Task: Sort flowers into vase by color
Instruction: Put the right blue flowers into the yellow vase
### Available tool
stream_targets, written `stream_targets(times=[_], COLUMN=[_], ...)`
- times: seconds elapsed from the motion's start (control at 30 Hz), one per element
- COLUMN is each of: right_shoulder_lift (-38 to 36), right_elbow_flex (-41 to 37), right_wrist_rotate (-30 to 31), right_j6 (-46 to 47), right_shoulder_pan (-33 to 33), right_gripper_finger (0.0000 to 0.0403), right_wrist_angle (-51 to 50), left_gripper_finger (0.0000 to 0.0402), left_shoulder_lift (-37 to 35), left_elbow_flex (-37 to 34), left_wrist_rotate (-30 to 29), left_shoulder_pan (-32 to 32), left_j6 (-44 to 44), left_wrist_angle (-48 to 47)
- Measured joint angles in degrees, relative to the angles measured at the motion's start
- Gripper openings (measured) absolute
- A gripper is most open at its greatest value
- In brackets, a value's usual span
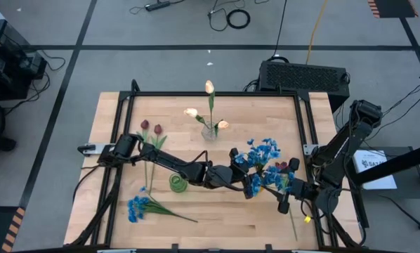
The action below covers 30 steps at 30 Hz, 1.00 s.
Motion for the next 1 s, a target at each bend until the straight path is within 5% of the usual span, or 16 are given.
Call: stream_targets(times=[0.27,0.63,1.0], right_shoulder_lift=[0.00,-0.03,-0.90], right_elbow_flex=[0.00,0.00,0.00], right_wrist_rotate=[5.44,8.62,9.78], right_j6=[-2.49,-1.53,-3.38], right_shoulder_pan=[2.73,3.29,3.29], right_gripper_finger=[0.0268,0.0271,0.0371], right_wrist_angle=[0.27,0.38,6.78], left_gripper_finger=[0.0154,0.0332,0.0399], left_shoulder_lift=[0.00,0.00,-2.25], left_elbow_flex=[0.00,0.00,0.00], left_wrist_rotate=[0.11,0.25,-0.13], left_shoulder_pan=[0.02,0.07,0.02], left_j6=[0.17,0.24,1.85], left_wrist_angle=[-2.09,-2.45,-5.58])
